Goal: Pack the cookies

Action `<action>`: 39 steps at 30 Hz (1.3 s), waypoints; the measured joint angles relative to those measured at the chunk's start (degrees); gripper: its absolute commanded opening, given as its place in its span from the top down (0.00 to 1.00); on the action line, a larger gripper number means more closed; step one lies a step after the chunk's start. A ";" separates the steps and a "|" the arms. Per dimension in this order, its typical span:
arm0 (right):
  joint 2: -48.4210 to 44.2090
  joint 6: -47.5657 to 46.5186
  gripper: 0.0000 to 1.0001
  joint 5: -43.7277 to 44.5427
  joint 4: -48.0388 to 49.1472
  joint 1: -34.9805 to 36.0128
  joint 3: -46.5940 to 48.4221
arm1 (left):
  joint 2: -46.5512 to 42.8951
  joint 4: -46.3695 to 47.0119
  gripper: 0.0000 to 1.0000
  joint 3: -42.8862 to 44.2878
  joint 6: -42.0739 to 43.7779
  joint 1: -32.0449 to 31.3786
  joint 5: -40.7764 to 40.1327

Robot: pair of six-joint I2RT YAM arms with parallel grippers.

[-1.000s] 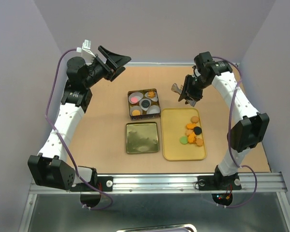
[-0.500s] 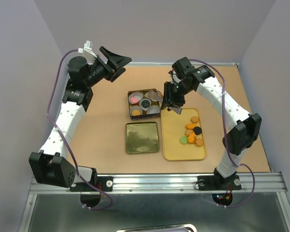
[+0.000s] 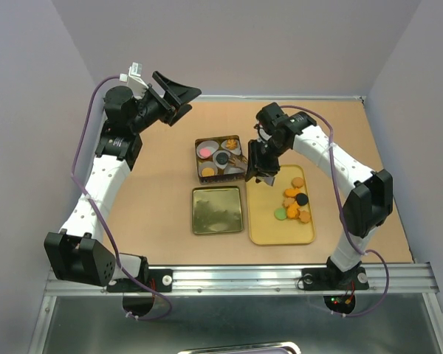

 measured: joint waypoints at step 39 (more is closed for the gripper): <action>-0.70 1.64 0.46 4.33 3.63 0.31 -4.50 | 0.00 -0.68 0.01 0.00 0.22 0.00 0.24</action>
